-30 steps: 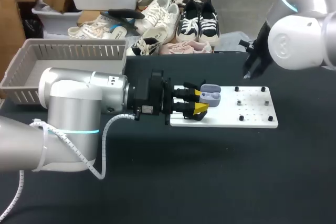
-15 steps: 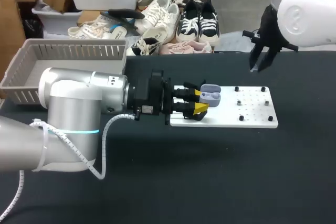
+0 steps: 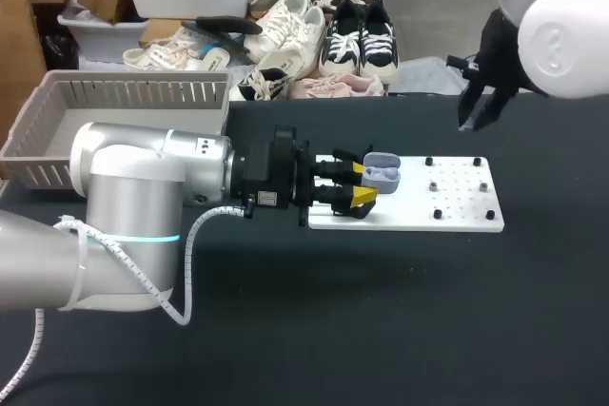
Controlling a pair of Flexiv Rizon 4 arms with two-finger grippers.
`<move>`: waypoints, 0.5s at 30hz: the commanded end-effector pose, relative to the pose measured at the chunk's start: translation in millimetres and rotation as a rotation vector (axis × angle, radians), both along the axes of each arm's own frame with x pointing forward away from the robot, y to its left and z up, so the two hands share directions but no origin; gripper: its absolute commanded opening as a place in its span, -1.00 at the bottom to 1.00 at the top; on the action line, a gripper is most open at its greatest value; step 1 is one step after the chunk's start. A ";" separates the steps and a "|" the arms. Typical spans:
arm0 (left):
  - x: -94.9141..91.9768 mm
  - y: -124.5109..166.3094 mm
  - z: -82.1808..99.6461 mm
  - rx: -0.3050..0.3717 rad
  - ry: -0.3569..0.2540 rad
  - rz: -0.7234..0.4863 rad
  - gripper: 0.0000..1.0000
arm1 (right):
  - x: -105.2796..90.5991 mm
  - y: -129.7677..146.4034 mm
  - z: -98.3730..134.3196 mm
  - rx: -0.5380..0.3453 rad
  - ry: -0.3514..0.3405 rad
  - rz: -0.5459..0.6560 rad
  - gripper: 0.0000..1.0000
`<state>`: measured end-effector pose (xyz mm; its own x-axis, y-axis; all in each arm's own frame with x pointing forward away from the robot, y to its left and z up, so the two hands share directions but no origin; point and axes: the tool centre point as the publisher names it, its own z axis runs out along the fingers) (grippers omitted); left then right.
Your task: Pick up each earbud case from the left stands, insert the matching earbuds, close the lid, and place the case in the box.
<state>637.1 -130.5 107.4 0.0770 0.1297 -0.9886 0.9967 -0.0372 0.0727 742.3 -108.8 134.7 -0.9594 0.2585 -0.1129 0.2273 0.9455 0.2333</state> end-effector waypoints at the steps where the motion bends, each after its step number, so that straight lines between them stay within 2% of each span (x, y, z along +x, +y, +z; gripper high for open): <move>1: -1.4 -0.4 -0.5 -0.002 -0.002 0.006 -1.00 | -3.8 0.0 0.2 -0.004 -0.009 -0.006 -1.00; 4: -1.4 -0.4 -0.5 -0.002 -0.002 0.006 -1.00 | -2.9 0.7 3.8 -0.008 -0.018 0.002 -1.00; 9: -1.4 -0.4 -0.5 -0.002 -0.002 0.006 -1.00 | -5.7 11.2 31.6 -0.021 -0.108 0.081 -1.00; 11: -1.4 -0.4 -0.5 -0.002 -0.002 0.006 -1.00 | -7.4 13.5 37.4 -0.044 -0.098 0.118 -1.00; 13: -1.4 -0.4 -0.5 -0.002 -0.002 0.006 -1.00 | -10.1 13.6 44.0 -0.030 -0.101 0.123 -1.00; 15: -1.4 -0.4 -0.5 -0.002 -0.002 0.006 -1.00 | -15.5 13.8 46.2 -0.046 -0.073 0.163 -1.00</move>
<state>637.1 -130.4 107.4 0.0769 0.1298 -0.9886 0.9967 -0.0371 0.0726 737.1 -92.4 173.6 -0.9731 0.1080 -0.2036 0.0655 0.9765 0.2052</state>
